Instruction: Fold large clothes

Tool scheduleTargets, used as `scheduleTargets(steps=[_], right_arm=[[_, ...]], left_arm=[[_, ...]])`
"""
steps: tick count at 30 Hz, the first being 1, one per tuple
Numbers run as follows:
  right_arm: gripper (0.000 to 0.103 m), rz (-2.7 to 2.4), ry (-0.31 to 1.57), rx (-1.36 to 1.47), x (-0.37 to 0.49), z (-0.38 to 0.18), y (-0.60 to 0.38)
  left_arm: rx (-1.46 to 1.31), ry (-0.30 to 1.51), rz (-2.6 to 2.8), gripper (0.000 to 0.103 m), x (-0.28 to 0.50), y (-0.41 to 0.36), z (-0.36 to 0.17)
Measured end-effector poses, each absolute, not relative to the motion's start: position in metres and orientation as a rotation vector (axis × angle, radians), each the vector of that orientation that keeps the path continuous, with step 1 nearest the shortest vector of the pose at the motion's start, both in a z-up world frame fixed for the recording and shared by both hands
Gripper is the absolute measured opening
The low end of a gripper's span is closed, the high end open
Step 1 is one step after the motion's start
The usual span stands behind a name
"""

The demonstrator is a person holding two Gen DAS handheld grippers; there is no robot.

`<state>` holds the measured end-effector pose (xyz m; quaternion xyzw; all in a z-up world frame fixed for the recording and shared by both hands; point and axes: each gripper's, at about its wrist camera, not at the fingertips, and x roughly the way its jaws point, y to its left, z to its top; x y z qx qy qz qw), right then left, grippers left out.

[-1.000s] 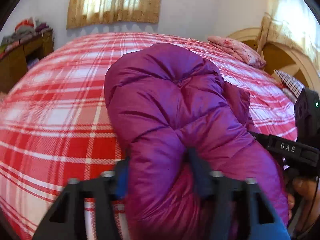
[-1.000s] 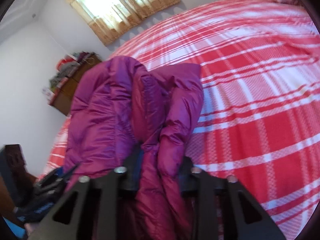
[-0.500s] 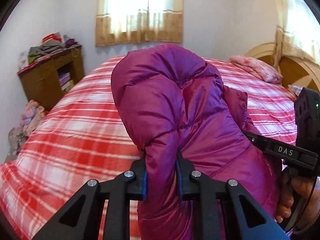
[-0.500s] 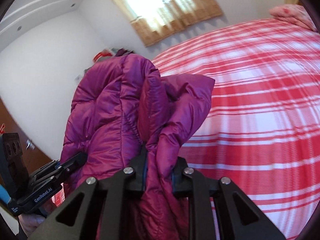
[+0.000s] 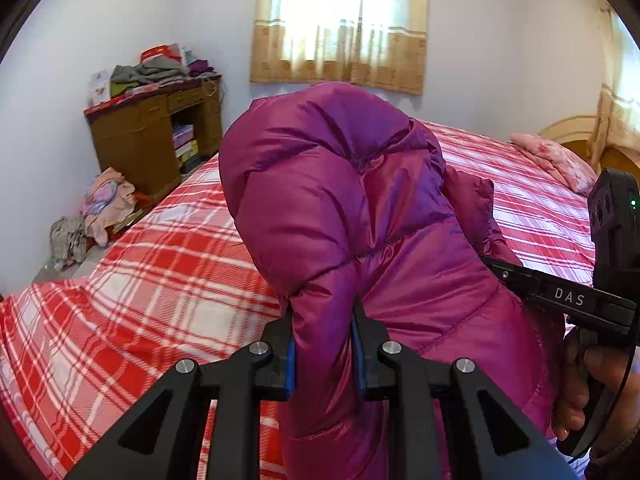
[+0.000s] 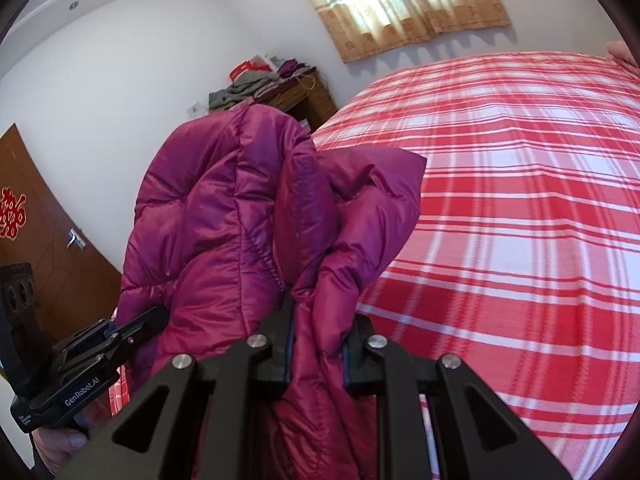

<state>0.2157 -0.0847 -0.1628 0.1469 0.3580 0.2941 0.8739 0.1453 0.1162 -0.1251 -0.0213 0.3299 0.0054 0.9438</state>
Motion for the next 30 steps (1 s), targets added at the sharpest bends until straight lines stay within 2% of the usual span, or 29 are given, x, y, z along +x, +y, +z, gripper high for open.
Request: scheduleTargets(steps=[16, 30], right_arm=[[0.02, 0.663, 0.816, 0.219, 0.236, -0.185, -0.025], [0.02, 0.641, 0.856, 0.202, 0.241, -0.199, -0.013]], left_arm=[[-0.117, 0.708, 0.088, 0.022, 0.14, 0.177, -0.153], [-0.125, 0.738, 0.098, 0.024, 0.144, 0.185, -0.17]])
